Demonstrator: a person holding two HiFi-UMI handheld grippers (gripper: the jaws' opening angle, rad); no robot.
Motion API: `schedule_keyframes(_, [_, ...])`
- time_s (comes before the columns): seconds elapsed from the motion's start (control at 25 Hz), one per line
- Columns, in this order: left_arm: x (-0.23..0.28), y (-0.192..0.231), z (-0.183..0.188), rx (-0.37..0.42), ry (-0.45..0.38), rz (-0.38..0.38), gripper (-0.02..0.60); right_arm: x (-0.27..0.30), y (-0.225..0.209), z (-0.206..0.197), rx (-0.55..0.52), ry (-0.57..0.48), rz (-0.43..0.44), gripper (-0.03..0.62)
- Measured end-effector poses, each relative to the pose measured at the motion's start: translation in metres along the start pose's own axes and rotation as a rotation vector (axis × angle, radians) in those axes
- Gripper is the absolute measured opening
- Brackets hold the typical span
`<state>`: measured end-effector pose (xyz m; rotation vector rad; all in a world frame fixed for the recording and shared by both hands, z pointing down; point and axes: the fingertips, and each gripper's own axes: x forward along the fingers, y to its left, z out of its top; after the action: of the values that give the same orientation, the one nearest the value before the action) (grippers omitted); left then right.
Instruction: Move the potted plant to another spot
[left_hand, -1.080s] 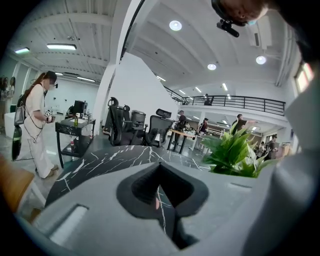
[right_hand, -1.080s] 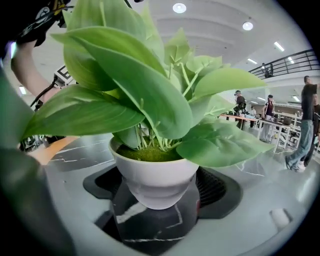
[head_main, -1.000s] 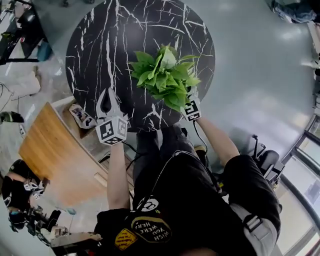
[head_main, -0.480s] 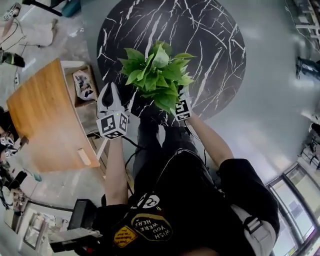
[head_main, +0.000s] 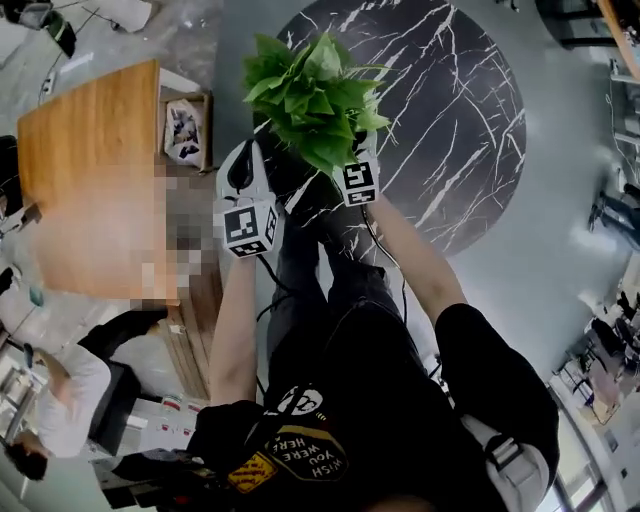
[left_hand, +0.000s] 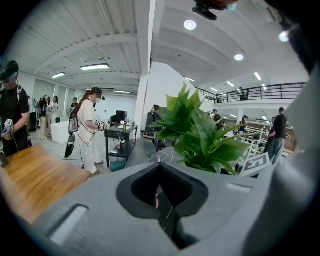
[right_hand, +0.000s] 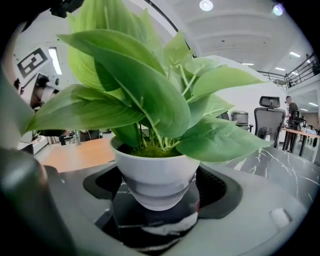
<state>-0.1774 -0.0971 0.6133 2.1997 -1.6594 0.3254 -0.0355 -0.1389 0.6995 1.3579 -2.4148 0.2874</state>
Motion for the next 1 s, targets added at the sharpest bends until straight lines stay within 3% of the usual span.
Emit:
schedule_keyframes(0.4, [0.028, 0.009, 0.022, -0.003, -0.029, -0.015, 0.005, 0.080, -0.034, 0.034, 0.014, -0.008, -0.036, 0.469])
schedule_keyframes(0.68, [0.039, 0.006, 0.026, 0.001, -0.025, -0.033, 0.005, 0.099, -0.068, 0.039, 0.024, 0.008, -0.071, 0.469])
schedule_keyframes(1.0, [0.044, -0.019, 0.025, 0.010, -0.015, -0.079, 0.005, 0.084, -0.071, 0.016, 0.043, 0.100, -0.021, 0.468])
